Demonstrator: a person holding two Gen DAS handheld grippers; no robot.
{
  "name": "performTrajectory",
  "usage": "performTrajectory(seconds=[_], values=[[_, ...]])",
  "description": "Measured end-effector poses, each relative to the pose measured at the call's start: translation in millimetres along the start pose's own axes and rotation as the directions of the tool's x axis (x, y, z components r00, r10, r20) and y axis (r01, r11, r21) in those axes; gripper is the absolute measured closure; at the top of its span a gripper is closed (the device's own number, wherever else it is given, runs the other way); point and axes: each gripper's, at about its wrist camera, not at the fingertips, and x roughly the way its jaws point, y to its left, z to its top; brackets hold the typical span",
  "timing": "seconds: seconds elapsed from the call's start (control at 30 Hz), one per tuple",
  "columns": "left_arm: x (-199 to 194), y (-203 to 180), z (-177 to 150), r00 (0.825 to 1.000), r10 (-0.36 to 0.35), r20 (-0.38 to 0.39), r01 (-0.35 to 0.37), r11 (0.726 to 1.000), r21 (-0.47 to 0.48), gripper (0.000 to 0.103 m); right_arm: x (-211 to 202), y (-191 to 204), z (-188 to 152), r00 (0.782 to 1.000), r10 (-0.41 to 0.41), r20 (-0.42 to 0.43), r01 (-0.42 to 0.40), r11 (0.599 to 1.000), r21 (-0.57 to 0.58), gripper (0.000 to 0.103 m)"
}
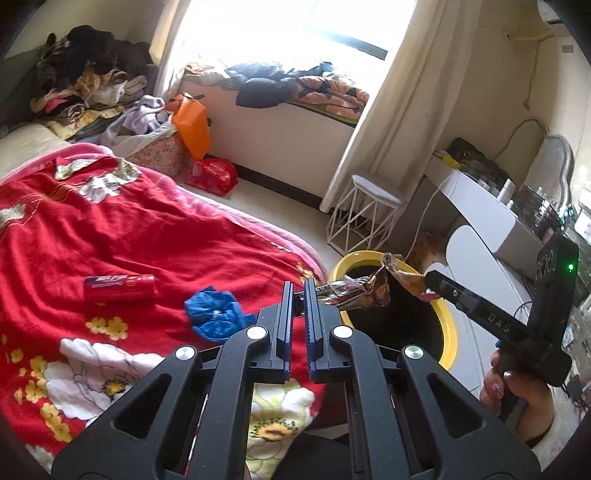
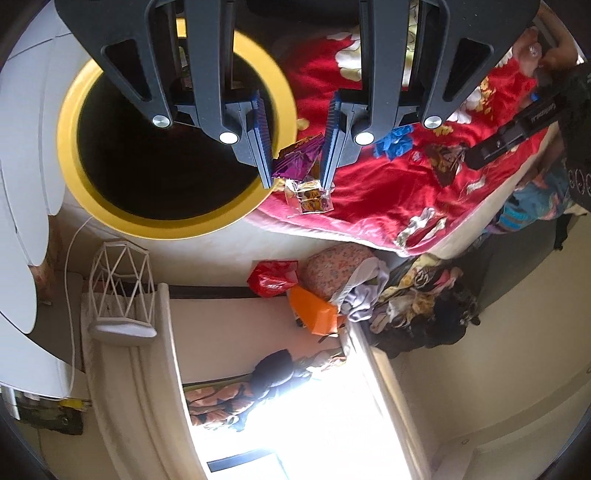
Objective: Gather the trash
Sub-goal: 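Carry the silver and purple wrappers over the yellow-rimmed bin with both tools, then open both tools to drop the two wrappers into the bin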
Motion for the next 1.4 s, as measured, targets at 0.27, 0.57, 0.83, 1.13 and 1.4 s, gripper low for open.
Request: performTrajectory(seconds=[0.27,0.57,0.83,1.13,1.4], values=[[13,-25,-2,0.999,-0.029,-0.019,0.03,0.999,0.036,0.1,-11,-21,3,0.999,-0.034,0.03,0.033,0.999,0.039,0.078],[32,-51,-5,0.997,-0.053,-0.048,0.057,0.995,0.076,0.1,-21,-45,3,0.994,-0.092,0.058,0.088,0.994,0.07,0.078],[49,-73,-10,0.995,-0.066,-0.074,0.074,0.991,0.115,0.1,-25,-70,3,0.987,-0.146,0.064,0.14,0.985,0.101,0.078],[70,-96,-19,0.99,-0.086,-0.116,0.103,0.983,0.153,0.1,-24,-91,-2,0.978,-0.203,0.043,0.196,0.972,0.13,0.078],[92,-111,-29,0.982,-0.093,-0.162,0.122,0.976,0.181,0.1,-19,-112,-8,0.972,-0.233,0.009,0.228,0.958,0.174,0.078]])
